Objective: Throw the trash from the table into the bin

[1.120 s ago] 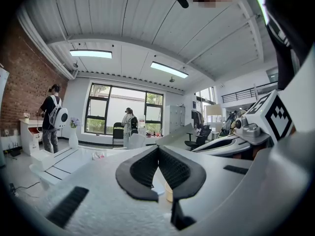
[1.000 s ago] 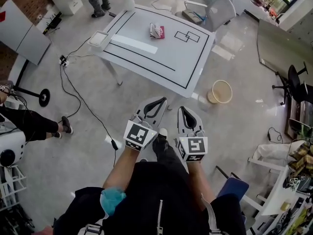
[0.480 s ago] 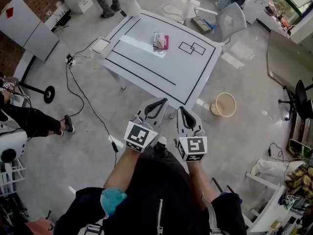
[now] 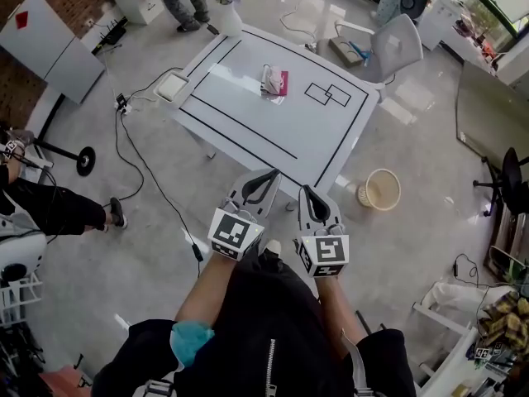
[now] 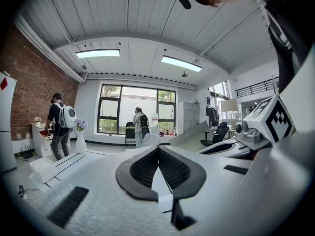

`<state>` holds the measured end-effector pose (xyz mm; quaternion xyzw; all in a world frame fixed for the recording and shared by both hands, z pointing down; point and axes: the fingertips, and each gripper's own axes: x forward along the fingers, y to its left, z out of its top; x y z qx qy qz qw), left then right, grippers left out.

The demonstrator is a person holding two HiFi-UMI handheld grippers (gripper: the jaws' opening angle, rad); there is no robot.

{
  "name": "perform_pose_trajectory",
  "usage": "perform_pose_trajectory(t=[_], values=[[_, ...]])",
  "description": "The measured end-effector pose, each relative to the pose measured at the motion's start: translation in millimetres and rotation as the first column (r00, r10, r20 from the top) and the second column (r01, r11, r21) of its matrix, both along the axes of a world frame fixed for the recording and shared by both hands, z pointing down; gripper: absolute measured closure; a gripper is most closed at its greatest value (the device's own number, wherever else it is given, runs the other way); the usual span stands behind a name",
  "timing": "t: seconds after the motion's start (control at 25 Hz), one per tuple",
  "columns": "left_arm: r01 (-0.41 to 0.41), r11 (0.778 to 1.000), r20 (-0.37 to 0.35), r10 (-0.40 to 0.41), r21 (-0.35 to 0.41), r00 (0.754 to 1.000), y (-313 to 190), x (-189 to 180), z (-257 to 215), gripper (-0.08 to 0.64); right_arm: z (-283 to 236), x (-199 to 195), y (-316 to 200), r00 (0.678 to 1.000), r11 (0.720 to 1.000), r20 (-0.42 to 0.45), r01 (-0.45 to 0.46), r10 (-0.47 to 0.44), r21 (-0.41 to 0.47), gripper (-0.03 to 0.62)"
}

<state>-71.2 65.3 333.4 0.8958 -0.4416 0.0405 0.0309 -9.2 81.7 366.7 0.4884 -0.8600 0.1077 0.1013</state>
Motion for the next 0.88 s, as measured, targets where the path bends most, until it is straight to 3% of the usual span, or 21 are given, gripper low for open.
perform_pose_trajectory(t=[0.52, 0.88], values=[[-0.052, 0.999, -0.026, 0.052, -0.002, 0.998, -76, -1, 5, 0.554, 4, -8, -73, 0.999, 0.999, -0.026, -0.032, 0.031, -0.009, 0.583], [-0.108, 0.994, -0.042, 0.108, -0.011, 0.993, -158, -28, 6, 0.554, 4, -36, -153, 0.996, 0.996, -0.041, -0.084, 0.083, -0.02, 0.583]])
